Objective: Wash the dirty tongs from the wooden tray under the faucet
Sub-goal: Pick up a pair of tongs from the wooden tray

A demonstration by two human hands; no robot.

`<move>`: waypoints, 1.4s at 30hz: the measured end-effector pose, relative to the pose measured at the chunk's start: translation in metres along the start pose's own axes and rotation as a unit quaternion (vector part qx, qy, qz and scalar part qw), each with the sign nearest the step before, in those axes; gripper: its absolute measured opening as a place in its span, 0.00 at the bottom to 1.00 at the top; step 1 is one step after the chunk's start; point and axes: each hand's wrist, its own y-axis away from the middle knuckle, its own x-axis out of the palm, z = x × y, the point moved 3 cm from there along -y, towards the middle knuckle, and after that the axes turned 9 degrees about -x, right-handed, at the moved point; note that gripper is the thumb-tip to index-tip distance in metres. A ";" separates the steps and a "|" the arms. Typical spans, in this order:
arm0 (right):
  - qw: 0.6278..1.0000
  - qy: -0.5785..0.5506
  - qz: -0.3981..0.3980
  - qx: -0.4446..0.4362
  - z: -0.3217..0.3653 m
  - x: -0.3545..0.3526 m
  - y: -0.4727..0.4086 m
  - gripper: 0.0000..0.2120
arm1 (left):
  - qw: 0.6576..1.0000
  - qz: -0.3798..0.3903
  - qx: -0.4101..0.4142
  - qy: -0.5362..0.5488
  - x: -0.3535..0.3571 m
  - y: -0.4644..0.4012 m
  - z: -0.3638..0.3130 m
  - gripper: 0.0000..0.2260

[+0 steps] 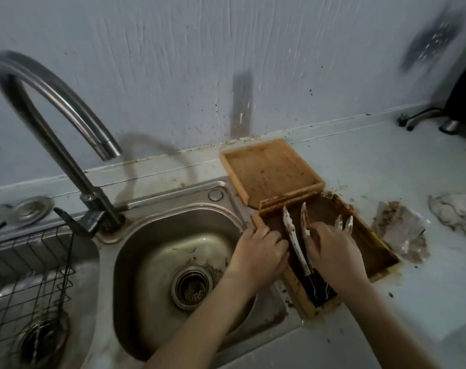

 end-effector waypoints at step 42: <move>0.964 0.010 0.253 0.081 -0.030 0.015 -0.033 0.16 | 0.970 0.162 0.145 0.113 0.003 0.010 -0.058 0.10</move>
